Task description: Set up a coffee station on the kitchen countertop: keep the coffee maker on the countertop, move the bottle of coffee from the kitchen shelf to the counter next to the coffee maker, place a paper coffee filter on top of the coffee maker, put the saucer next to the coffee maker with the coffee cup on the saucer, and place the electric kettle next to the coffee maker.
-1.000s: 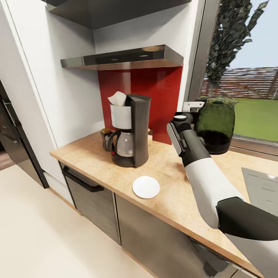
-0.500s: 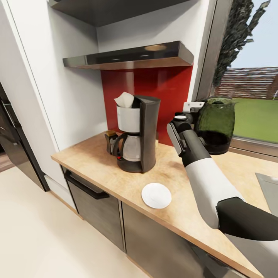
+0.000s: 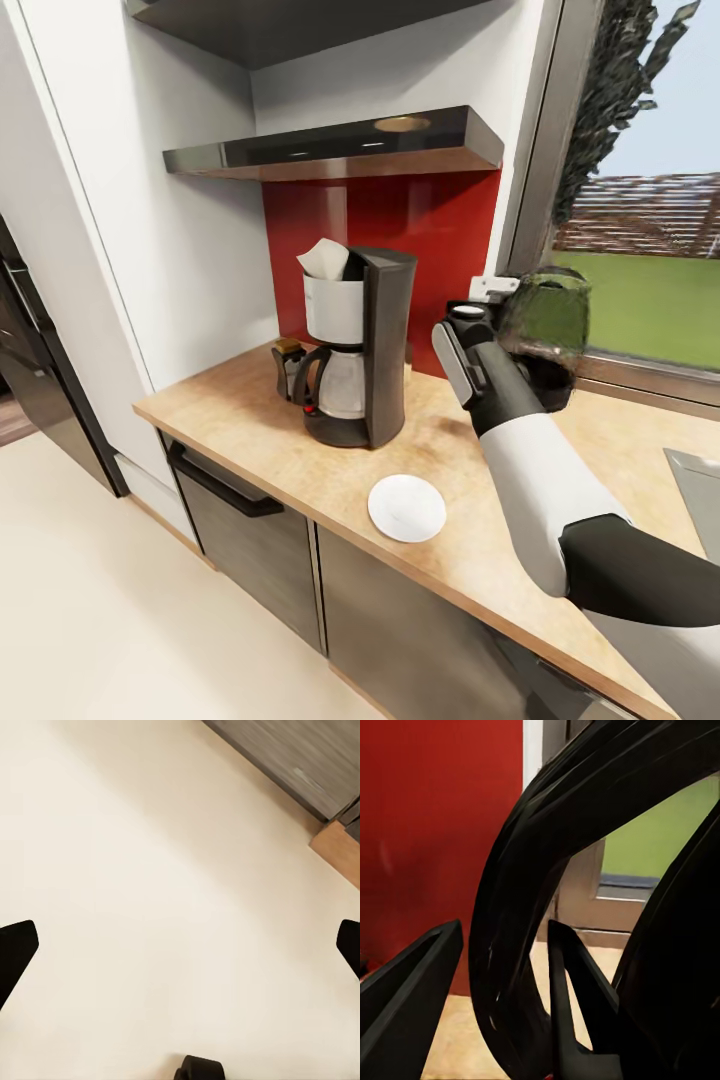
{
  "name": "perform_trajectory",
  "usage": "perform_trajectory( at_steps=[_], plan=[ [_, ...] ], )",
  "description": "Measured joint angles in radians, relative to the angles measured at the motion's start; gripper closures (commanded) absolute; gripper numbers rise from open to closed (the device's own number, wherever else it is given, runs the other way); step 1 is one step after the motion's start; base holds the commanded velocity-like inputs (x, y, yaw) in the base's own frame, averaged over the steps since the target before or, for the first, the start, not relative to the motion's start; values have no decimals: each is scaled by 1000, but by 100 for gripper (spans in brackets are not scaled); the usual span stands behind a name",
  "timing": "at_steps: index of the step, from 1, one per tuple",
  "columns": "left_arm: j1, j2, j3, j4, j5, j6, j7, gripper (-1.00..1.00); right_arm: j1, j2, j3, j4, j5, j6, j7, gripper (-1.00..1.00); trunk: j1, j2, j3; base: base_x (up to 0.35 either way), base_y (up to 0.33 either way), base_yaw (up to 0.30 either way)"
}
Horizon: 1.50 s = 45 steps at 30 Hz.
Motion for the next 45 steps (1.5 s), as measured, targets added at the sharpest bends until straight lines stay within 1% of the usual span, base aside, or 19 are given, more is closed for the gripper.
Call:
perform_trajectory(
  at_steps=[2, 3, 6, 7, 9, 13, 15, 17, 21, 38, 43, 45],
  plan=[
    [0, 0, 0, 0, 0, 0, 0, -100, 0, 0, 1, 1, -11, 0, 10, 100, 0, 0, 0, 0, 0, 0],
    [0, 0, 0, 0, 0, 0, 0, -100, 2, -1, 0, 2, -17, -3, 32, 100, 0, 0, 0, 0, 0, 0],
    [0, 1, 0, 0, 0, 0, 0, -100, 16, -5, 0, 2, -18, -4, 142, 100, 0, 0, 0, 0, 0, 0],
    [0, 1, 0, 0, 0, 0, 0, -100, 19, -6, 0, 2, -14, -3, 158, 100, 0, 0, 0, 0, 0, 0],
    [0, 1, 0, 0, 0, 0, 0, -100, 22, -7, 0, 2, -11, -1, 178, 100, 0, 0, 0, 0, 0, 0],
    [0, 1, 0, 0, 0, 0, 0, -100, 25, -7, 0, 2, -9, -3, 192, 100, 0, 0, 0, 0, 0, 0],
    [0, 2, 0, 0, 0, 0, 0, -100, 32, -8, 0, 2, -12, -27, 228, 100, 0, 0, 0, 0, 0, 0],
    [0, 2, 0, 0, 0, 0, 0, -100, 35, -8, 1, 2, -8, -36, 245, 100, 0, 0, 0, 0, 0, 0],
    [0, 2, 0, 0, 0, 0, 0, -100, 39, -8, 1, 1, -7, -46, 261, 100, 0, 0, 0, 0, 0, 0],
    [0, 2, 0, 0, 0, 0, 0, -100, 39, -8, 3, 0, -7, -47, 266, 100, 0, 0, 0, -99, 0, 0],
    [0, 2, 5, -1, 0, -1, 1, -100, 39, -10, 4, 0, -9, -48, 355, 100, 0, 0, 0, -8, 0, 0],
    [0, 2, 7, -1, 0, -1, 0, -100, 39, -10, 4, 0, -6, -47, 364, 100, 0, 0, 0, -1, 0, 0]
  ],
)
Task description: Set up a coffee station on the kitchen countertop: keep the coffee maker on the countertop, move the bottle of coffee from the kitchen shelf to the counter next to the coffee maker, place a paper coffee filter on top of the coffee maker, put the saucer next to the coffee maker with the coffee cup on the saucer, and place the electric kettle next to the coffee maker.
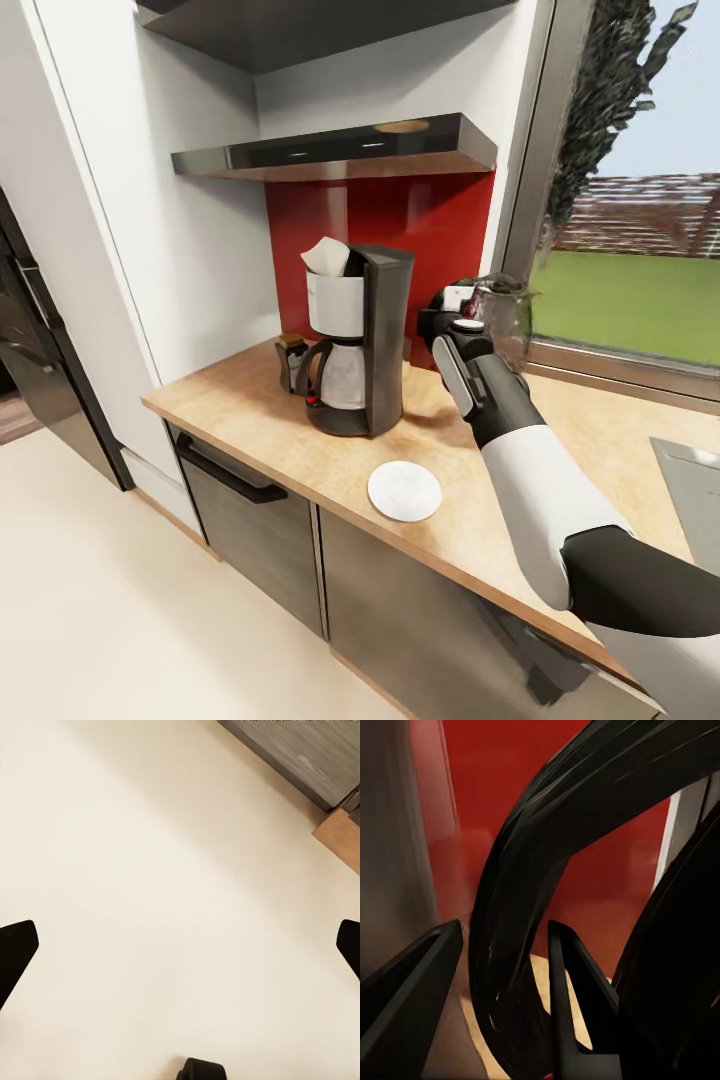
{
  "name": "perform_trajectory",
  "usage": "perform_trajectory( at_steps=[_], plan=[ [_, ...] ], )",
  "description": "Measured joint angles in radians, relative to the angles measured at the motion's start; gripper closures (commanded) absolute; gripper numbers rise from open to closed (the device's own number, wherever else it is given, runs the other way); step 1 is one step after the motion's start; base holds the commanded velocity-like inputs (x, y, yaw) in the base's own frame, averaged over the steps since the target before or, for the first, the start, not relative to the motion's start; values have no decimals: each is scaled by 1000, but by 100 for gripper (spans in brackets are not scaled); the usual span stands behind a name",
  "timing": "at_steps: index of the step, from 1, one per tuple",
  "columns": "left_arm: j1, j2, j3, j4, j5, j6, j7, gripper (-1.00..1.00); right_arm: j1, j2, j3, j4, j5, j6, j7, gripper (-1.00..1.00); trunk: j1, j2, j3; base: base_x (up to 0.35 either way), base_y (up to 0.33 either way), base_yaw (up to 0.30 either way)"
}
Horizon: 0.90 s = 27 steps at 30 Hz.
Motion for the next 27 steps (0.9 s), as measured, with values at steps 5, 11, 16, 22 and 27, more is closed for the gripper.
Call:
perform_trajectory(
  at_steps=[5, 11, 16, 22, 27],
  plan=[
    [0, 0, 1, 0, 0, 0, -1, -100, 0, 0, 0, 0, 0, -1, 7, 100, 0, 0, 0, 0, 0, 0],
    [0, 0, 2, 0, 0, 0, -1, -100, 0, 0, 0, 0, -2, -7, 123, 100, 0, 0, 0, 0, 0, 0],
    [0, 0, 2, 0, 0, 0, -1, -100, 0, -1, -1, 2, 4, -57, 140, 100, 0, 0, 0, 0, 0, 0],
    [0, 0, 2, 0, 0, 0, -1, -100, 0, -2, -1, 3, 4, -69, 142, 100, 0, 0, 0, 0, 0, 0],
    [0, 0, 2, 0, 0, 0, -1, -100, 0, -3, -1, 21, 4, -72, 141, 100, 0, 0, 0, -3, -37, 0]
  ],
)
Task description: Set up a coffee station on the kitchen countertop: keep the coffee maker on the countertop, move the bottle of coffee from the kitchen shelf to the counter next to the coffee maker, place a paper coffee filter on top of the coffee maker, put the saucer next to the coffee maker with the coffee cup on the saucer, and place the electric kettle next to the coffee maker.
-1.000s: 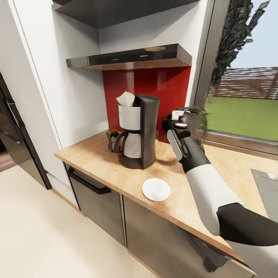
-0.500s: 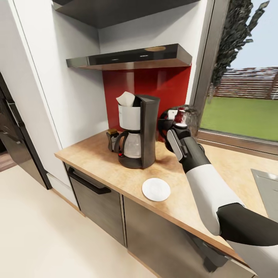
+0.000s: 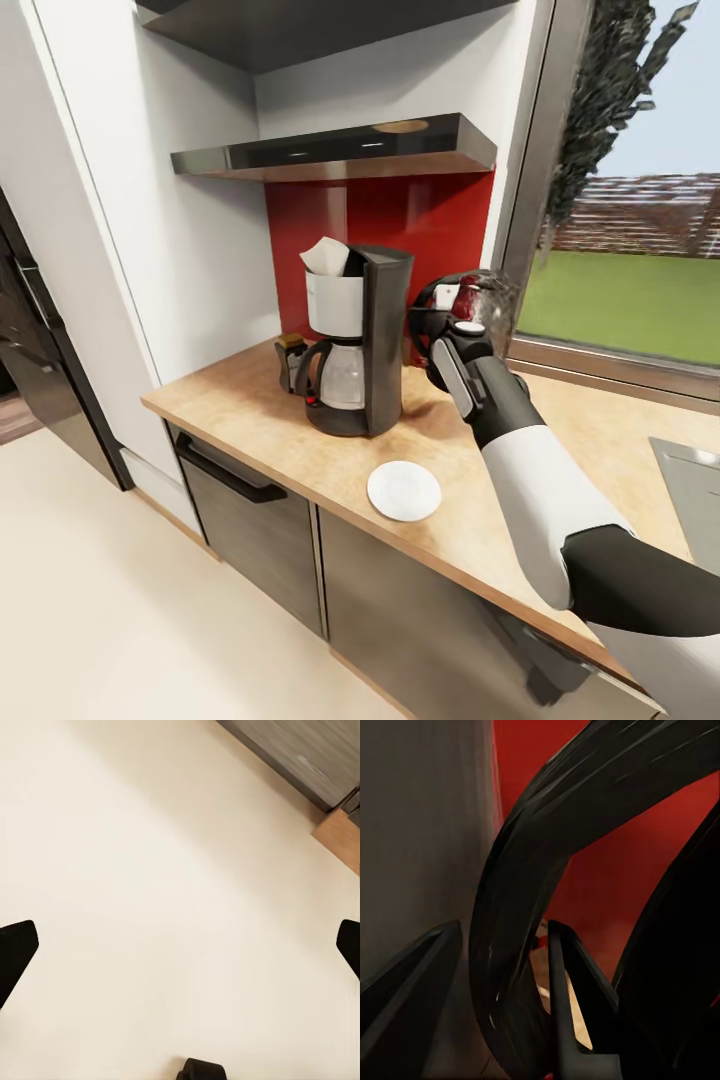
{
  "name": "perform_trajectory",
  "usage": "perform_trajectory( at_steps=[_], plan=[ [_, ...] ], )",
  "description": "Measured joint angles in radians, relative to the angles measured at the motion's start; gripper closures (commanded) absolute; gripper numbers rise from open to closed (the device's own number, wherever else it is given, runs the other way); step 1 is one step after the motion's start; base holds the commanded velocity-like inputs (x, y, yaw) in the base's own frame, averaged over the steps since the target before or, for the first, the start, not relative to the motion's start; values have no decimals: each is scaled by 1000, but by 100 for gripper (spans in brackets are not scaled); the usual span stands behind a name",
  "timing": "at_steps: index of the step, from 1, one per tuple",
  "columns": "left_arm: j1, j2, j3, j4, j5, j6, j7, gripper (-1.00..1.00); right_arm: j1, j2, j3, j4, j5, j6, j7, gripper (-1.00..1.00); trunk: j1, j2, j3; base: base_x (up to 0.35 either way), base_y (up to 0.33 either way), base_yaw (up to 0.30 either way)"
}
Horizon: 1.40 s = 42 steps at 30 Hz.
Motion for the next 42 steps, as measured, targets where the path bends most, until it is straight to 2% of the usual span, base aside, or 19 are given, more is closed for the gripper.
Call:
perform_trajectory(
  at_steps=[23, 29, 33, 36, 40, 42],
  plan=[
    [0, 0, 0, 0, 0, 1, 0, -100, 0, 0, 2, 6, 1, 0, 0, 100, 0, 0, 0, -30, -33, 0],
    [0, 0, 3, 0, 0, 1, 0, -100, 0, 0, 1, 30, 1, -1, 0, 100, 23, -42, -19, 0, 0, 0],
    [0, 0, 3, 0, 0, 1, 0, -100, 0, 0, 1, 31, 1, -2, 0, 100, 23, -42, -19, 0, 0, 0],
    [0, 0, 3, 0, 0, 0, 0, -100, 0, 1, 1, 31, 0, -1, 0, 100, 34, -63, -28, 0, 0, 0],
    [0, 0, 3, 0, 0, 0, 0, -100, 0, 1, 1, 32, 1, -2, 1, 100, 34, -63, -28, 0, 0, 0],
    [0, 0, 3, 0, 0, 0, 0, -100, 0, 1, 1, 32, 0, -1, 0, 100, 42, -77, -34, 0, 0, 0]
  ],
)
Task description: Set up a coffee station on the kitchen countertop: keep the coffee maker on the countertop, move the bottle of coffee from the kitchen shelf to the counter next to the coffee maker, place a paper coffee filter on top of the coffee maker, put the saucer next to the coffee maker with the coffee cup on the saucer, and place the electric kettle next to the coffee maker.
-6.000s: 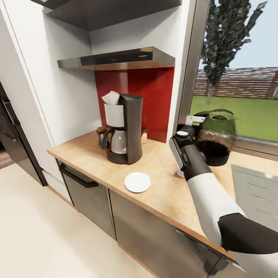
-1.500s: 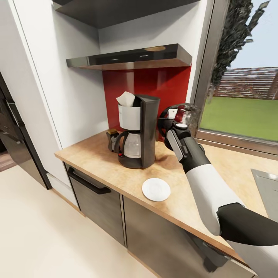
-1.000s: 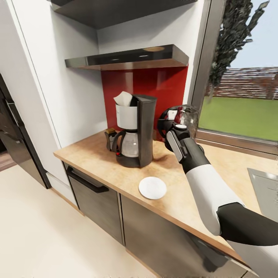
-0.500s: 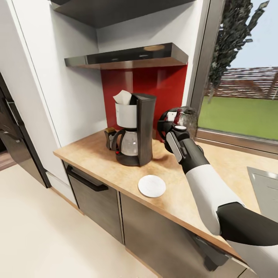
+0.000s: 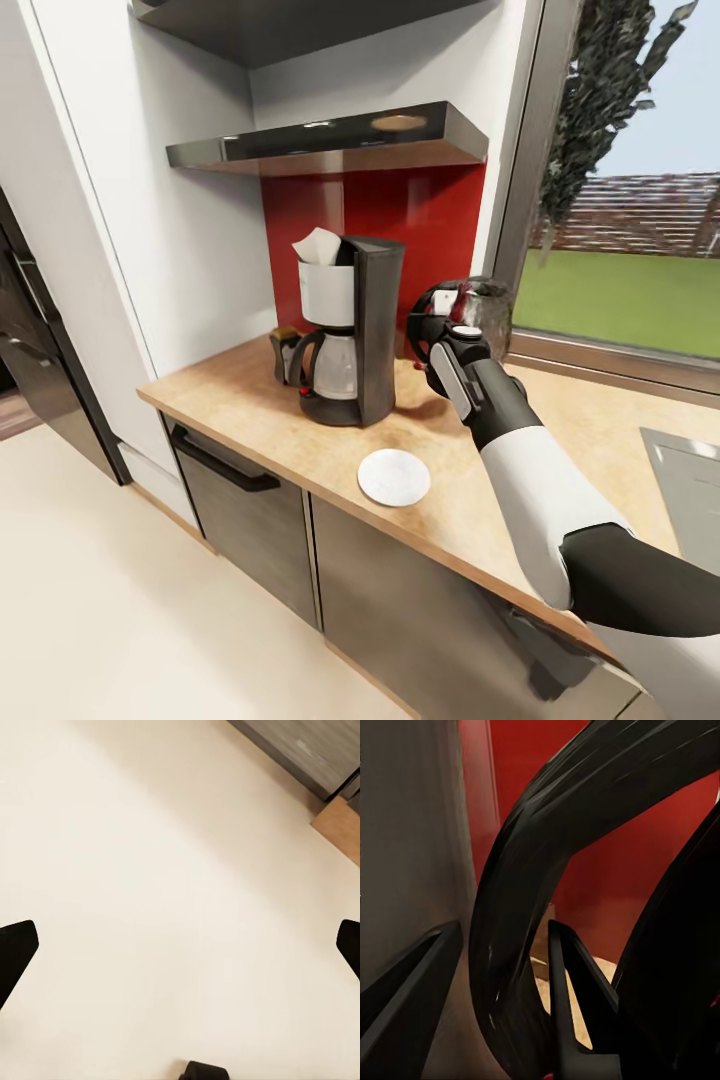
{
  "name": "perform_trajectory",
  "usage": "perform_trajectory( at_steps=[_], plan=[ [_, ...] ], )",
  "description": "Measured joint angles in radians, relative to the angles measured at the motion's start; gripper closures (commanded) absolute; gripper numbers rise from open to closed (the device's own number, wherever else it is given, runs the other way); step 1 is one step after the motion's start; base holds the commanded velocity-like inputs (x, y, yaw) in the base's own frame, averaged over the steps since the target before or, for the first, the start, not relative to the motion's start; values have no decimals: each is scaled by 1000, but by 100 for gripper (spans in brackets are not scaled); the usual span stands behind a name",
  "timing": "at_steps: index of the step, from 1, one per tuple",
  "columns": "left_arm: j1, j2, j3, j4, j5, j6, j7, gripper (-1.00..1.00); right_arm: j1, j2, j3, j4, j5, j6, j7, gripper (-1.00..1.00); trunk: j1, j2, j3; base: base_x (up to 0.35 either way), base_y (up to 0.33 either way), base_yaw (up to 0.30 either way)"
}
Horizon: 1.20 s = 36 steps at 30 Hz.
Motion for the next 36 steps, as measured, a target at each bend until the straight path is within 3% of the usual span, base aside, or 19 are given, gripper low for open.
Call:
perform_trajectory(
  at_steps=[15, 36],
  plan=[
    [0, 0, 0, 0, 0, 0, 0, -100, 0, 0, 0, 0, 0, 0, 0, 100, 27, -49, -22, 0, 0, 0],
    [0, 0, 1, -1, 0, 0, 0, -100, 0, 0, 0, 0, 1, 0, 0, 100, 38, -70, -31, 0, 0, 0]
  ],
)
